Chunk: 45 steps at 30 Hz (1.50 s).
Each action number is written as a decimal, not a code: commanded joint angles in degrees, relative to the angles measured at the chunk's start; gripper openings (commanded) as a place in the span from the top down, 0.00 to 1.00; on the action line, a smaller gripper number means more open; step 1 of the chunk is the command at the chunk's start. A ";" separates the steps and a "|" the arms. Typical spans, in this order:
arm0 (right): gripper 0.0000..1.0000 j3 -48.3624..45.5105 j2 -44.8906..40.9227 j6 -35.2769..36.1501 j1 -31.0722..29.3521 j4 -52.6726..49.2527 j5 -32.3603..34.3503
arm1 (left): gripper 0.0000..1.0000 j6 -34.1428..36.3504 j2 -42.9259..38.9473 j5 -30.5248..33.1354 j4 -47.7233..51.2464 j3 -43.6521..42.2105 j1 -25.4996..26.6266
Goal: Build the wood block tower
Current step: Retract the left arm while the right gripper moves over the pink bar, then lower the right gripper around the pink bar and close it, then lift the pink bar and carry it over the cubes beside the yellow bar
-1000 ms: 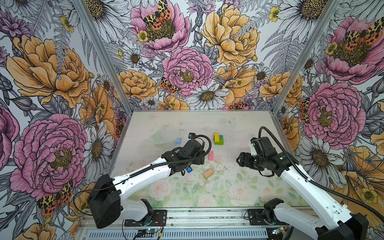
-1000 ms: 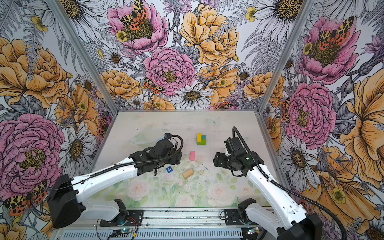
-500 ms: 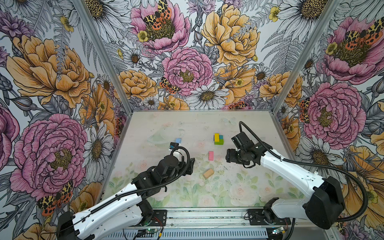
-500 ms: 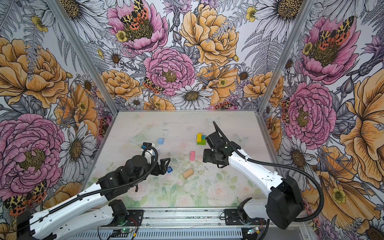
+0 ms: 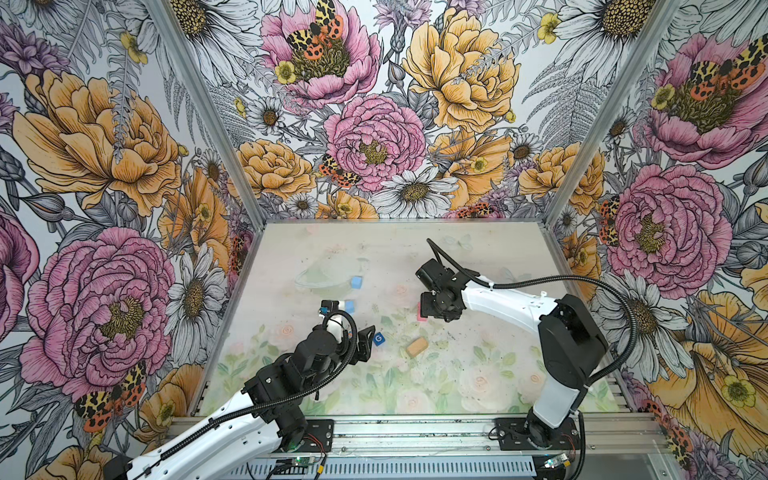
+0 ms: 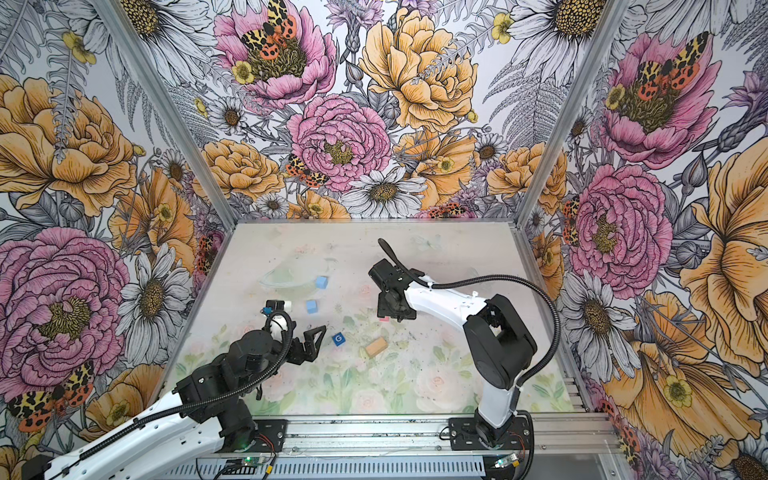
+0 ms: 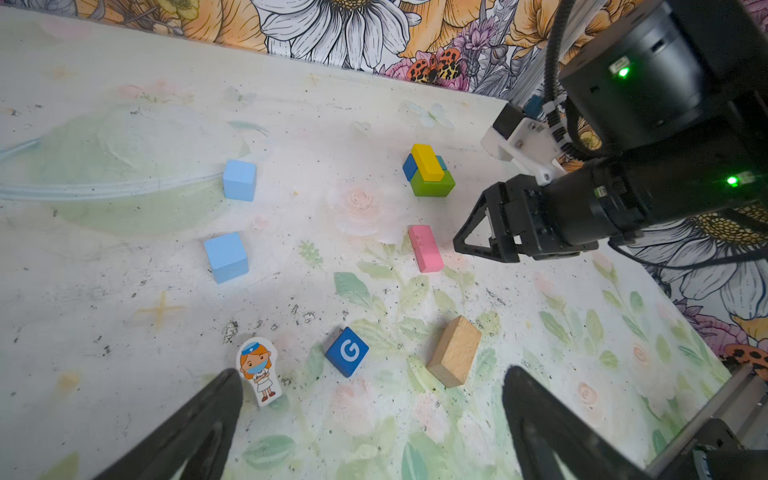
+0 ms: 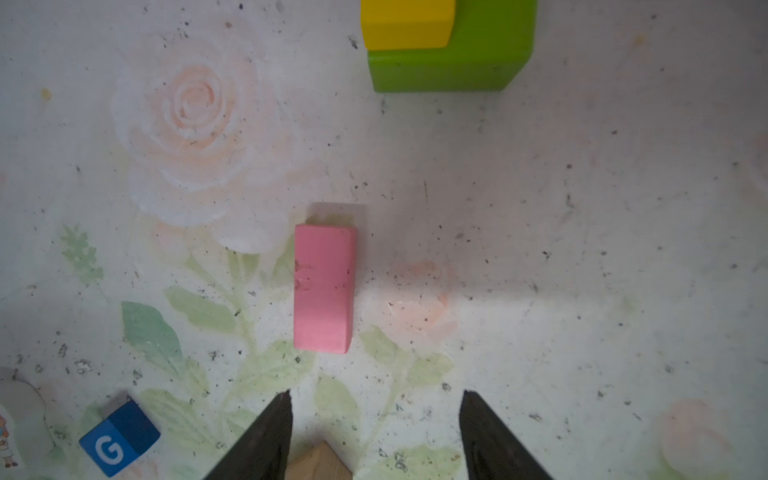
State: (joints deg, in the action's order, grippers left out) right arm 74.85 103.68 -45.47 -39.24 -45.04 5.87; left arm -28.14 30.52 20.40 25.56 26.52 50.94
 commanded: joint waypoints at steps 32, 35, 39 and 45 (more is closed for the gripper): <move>0.67 8.77 13.46 1.43 -0.48 0.54 0.57 | 0.01 -0.95 -1.54 -0.26 1.09 -1.21 -2.33; 0.68 8.35 11.77 1.56 -0.40 0.49 0.41 | 0.01 -1.12 -1.41 -0.32 1.09 -0.96 -2.42; 0.68 7.84 8.41 2.29 -0.15 0.51 -0.46 | 0.01 -1.12 -0.59 -0.54 0.66 -0.08 -2.75; 0.69 5.44 1.66 4.53 1.45 0.52 -2.31 | 0.01 -0.45 2.84 -1.76 -1.67 2.02 -3.38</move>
State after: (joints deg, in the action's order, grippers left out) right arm 81.41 110.32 -42.50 -39.00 -44.45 4.29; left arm -28.53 32.16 19.97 26.57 26.06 48.12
